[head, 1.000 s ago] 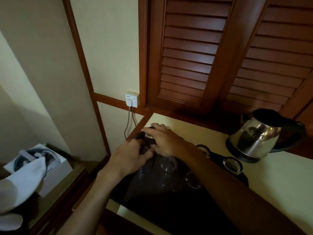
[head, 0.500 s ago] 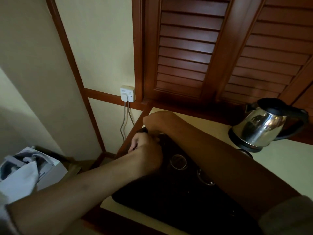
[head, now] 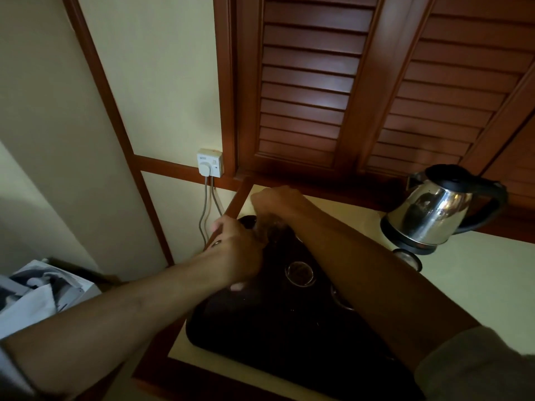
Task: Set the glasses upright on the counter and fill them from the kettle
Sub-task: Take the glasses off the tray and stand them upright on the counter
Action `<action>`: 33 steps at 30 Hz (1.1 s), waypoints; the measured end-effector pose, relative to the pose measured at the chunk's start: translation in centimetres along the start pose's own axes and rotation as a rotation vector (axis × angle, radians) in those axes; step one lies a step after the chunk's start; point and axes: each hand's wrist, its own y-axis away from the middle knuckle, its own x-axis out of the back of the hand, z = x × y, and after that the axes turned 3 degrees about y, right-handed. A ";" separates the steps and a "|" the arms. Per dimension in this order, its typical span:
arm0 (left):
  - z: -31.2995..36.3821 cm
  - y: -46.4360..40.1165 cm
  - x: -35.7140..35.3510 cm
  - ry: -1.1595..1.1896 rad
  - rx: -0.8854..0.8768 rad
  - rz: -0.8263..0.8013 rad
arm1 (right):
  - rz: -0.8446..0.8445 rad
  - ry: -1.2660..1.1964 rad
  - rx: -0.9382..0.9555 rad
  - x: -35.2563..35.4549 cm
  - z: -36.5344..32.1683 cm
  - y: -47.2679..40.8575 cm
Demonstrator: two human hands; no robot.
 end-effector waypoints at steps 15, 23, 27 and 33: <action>-2.4 3.4 -1.5 2.158 -0.286 0.497 | 0.568 -1.600 0.155 -4.8 8.9 11.3; 3.2 4.9 3.3 2.317 -0.502 0.649 | 0.821 -1.749 0.224 -8.2 12.8 14.4; 6.8 6.4 6.0 2.304 -0.549 0.695 | 0.829 -1.797 0.280 -9.4 15.7 17.5; 15.4 8.4 11.3 2.342 -0.620 0.733 | 0.886 -1.770 0.261 -11.8 21.6 22.9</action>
